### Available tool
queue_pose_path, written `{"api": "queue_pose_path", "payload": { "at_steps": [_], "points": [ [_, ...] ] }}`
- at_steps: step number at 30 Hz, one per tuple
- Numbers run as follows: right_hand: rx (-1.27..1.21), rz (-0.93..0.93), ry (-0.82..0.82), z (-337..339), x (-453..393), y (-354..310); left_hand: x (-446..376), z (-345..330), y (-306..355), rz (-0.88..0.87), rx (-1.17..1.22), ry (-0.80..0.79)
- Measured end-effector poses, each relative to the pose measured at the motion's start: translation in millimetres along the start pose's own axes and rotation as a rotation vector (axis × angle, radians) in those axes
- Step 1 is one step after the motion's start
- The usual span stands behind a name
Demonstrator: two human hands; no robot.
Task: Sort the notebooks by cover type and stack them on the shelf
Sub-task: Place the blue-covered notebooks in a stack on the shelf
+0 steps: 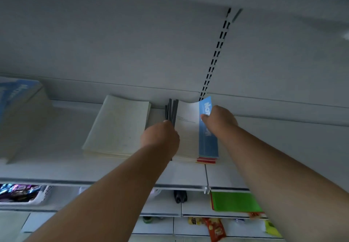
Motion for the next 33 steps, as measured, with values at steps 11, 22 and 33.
{"api": "queue_pose_path", "payload": {
  "at_steps": [11, 22, 33],
  "points": [
    [-0.069, 0.298, 0.198, 6, 65, -59, 63, 49, -58, -0.101, 0.219, 0.153],
    [-0.457, 0.697, 0.096, -27, 203, -297, 132, 160, -310, 0.178, 0.425, 0.565],
    [-0.301, 0.3, -0.127, -111, 217, -413, 152, 225, -443, 0.117, 0.551, 0.588]
  ]
}}
Point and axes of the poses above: each hand's wrist, its own x-axis away from the middle knuckle, its own z-axis out of the back of the hand, y = z × x, the point moved 1 cm from there along -x, towards the middle knuckle
